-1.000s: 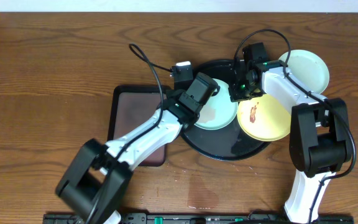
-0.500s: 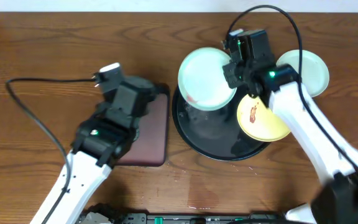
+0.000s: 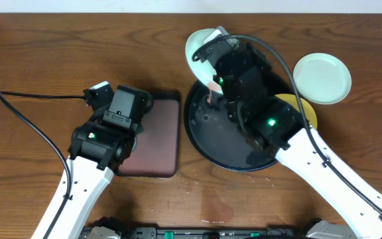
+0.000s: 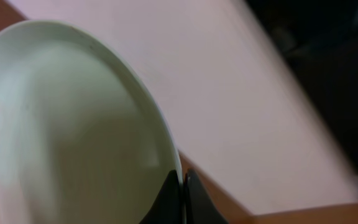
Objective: Clean dirty plates on tray and stack at the side
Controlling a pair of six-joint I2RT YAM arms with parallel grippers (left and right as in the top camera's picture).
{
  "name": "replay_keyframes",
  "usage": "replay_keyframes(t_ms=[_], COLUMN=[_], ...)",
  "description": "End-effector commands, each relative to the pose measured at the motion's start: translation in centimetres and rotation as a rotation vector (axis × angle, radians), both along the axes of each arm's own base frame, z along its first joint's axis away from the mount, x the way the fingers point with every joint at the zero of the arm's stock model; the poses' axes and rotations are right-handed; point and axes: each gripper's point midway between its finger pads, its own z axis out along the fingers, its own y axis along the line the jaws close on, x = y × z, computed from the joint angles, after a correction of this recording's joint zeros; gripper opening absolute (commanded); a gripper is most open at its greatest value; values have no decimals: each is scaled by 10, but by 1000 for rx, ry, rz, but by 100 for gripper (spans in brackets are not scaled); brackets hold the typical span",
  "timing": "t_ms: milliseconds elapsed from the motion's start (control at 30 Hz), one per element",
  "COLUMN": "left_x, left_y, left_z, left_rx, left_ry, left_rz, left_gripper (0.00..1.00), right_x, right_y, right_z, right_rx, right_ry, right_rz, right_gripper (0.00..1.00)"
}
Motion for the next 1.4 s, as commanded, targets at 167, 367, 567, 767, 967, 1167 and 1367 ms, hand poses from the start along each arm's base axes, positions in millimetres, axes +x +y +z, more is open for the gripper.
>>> replay_keyframes(t_ms=[167,367,567,767,967,1167,1367], left_x=[-5,-4,-2,-2,-2,-2,-3], left_y=[4,4,3,3,3,3,3], left_z=[-13,-13,-12,-12,-12,-12,-12], left_rx=[-12,-14,-18,-18,-19,-26,-24], left_ry=[19,14,3,3,3,0,1], left_rz=[56,56,55,55,56,67,67], left_gripper=[8,8,7,8,8,8,8], right_x=[-2,-1,-1,2,15,42,53], right_y=[-24,-26,-26,-31,-41,-89,-174], right_z=[45,58,58,34,-75,-116,-64], right_rx=[-260,-266,-268,-161,324,758,985], right_ry=[-127,-169,-168,-102,336,525,349], right_rz=[-110,-128,-128,-129,-21,-116,-201], right_gripper=[1,1,1,1,1,1,1])
